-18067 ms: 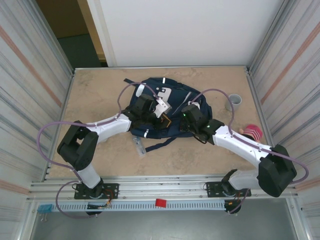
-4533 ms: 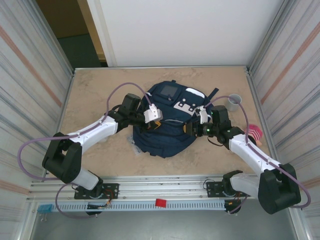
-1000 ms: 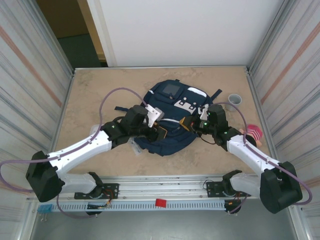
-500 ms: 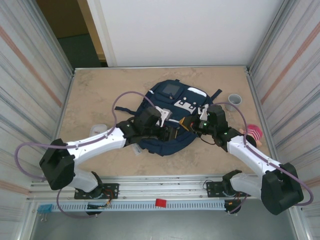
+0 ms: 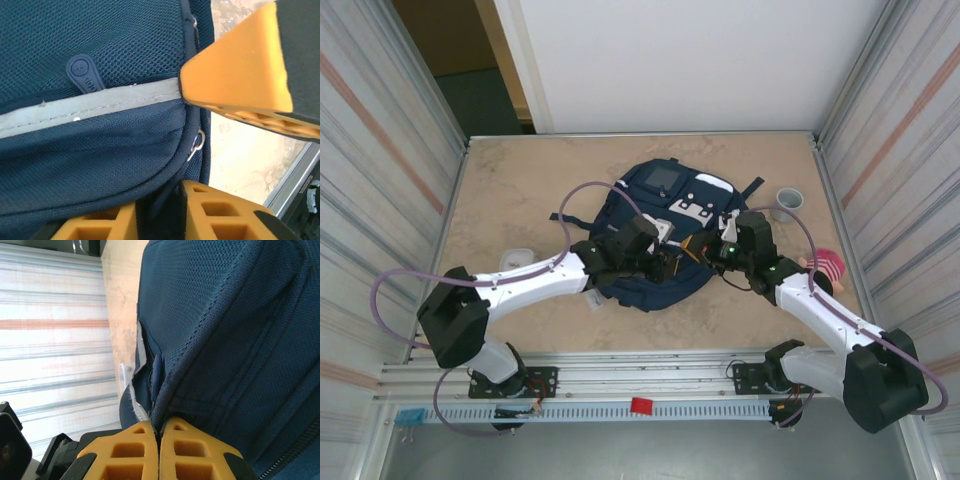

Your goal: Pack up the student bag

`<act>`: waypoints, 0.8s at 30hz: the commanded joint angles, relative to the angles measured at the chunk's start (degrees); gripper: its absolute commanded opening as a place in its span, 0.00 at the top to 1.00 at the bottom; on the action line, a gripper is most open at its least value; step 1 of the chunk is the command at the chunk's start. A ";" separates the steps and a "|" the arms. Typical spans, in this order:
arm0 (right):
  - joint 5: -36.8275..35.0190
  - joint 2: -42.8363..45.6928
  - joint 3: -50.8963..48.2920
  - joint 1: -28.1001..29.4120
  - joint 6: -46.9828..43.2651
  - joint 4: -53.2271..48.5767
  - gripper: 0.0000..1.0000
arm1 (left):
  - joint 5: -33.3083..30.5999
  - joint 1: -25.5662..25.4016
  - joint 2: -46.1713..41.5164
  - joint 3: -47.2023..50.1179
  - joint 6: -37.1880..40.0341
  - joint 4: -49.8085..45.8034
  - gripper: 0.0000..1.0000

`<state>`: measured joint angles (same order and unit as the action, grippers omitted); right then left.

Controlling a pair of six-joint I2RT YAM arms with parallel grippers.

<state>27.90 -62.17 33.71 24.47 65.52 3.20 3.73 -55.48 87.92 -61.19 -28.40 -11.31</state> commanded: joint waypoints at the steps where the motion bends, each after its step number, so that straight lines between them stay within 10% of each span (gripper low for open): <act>1: 2.07 1.77 0.66 1.11 -1.30 2.56 1.00 | -3.06 -0.77 0.53 -2.53 1.14 2.25 0.85; 5: 3.33 1.58 0.23 -1.41 -3.73 0.17 1.00 | -6.64 -0.69 -1.66 -1.92 3.87 -0.79 1.00; 18: 17.56 -5.59 4.79 -16.23 -17.09 -7.59 0.98 | -7.19 6.06 -17.10 13.44 8.67 0.53 1.00; 24: 1.96 1.64 12.95 -7.33 -36.11 -21.85 0.49 | -2.93 6.55 -17.18 13.68 11.91 5.31 1.00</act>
<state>38.83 -65.28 41.95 12.56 42.81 -10.61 -0.91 -49.43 72.18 -47.31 -19.31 -9.54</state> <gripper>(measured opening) 0.487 0.059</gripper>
